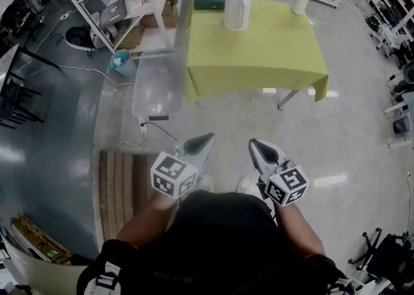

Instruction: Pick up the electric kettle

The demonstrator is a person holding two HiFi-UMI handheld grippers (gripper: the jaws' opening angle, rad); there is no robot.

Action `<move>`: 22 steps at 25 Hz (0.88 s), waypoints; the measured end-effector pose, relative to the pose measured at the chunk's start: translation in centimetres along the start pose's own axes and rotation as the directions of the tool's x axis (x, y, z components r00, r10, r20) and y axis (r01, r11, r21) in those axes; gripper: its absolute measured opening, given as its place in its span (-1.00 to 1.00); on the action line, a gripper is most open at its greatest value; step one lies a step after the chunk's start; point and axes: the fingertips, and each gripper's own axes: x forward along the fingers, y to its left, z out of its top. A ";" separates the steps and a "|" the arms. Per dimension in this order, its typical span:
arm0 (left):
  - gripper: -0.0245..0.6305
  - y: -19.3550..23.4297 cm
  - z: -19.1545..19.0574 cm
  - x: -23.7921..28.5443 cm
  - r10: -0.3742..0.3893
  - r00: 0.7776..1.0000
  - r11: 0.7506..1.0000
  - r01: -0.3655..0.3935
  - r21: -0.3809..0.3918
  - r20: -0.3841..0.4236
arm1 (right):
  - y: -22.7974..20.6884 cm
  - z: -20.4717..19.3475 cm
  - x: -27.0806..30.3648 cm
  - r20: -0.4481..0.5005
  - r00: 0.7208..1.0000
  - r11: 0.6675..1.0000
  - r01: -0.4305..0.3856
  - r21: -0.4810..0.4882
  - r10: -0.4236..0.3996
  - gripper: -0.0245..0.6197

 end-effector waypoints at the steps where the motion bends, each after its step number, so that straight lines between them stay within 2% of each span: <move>1: -0.92 0.2 -0.1 -0.2 -0.001 1.000 1.000 0.001 0.000 0.000 | 0.2 -0.1 0.3 0.000 1.000 1.000 0.001 0.000 -0.001 -0.90; 22: -0.92 5.8 -0.7 -4.2 -0.046 0.999 0.999 0.046 0.023 -0.005 | 5.1 -0.2 5.7 0.000 0.999 0.999 0.039 -0.016 -0.039 -0.90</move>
